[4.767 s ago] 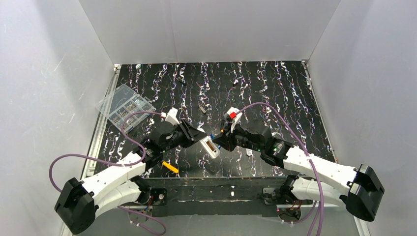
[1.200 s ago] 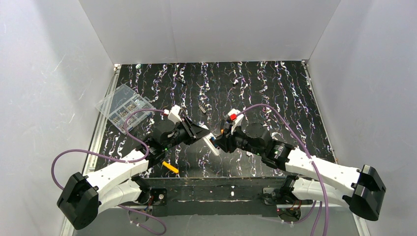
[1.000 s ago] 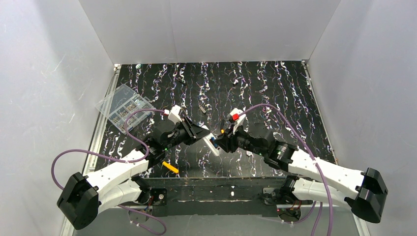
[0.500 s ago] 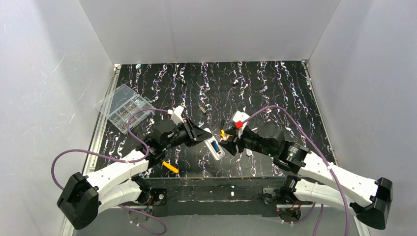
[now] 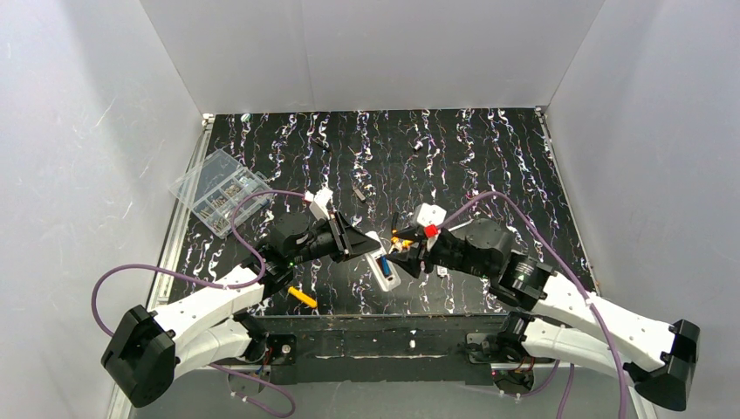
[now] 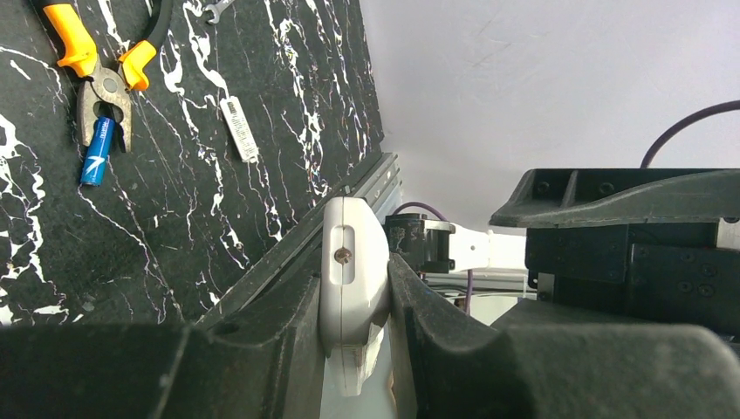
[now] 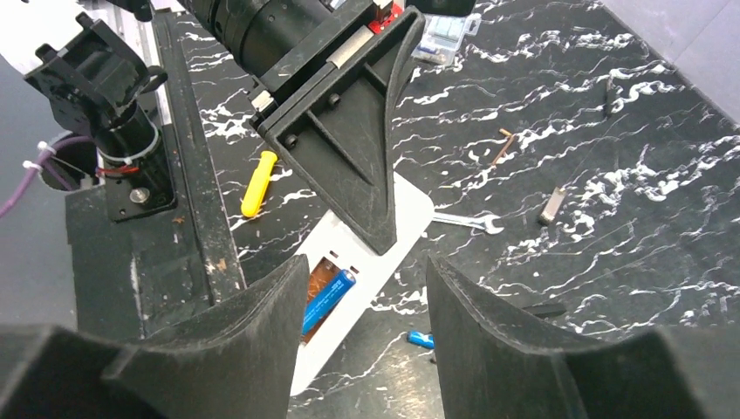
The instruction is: Load the batteries into the remote control
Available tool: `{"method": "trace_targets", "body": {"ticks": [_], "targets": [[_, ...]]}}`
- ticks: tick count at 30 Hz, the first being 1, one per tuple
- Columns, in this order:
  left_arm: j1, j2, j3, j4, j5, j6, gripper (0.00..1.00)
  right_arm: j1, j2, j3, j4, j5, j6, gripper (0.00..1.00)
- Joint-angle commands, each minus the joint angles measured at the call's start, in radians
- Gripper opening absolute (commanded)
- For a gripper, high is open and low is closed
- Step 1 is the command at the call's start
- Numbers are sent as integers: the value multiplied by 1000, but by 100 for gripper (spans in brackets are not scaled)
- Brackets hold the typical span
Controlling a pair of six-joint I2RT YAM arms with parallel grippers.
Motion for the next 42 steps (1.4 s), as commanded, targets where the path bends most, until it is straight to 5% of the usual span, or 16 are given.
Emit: {"method": "trace_targets", "body": {"ticks": [1,21,42], "targets": [[-2,0,43,56,25,17,0,9,44,-17,130,-10,104,57],[-2,11,43,59,13,15,0,73,82,-36,72,177,151,52],[-3,22,53,50,4,22,0,76,93,-51,28,142,201,52]]}}
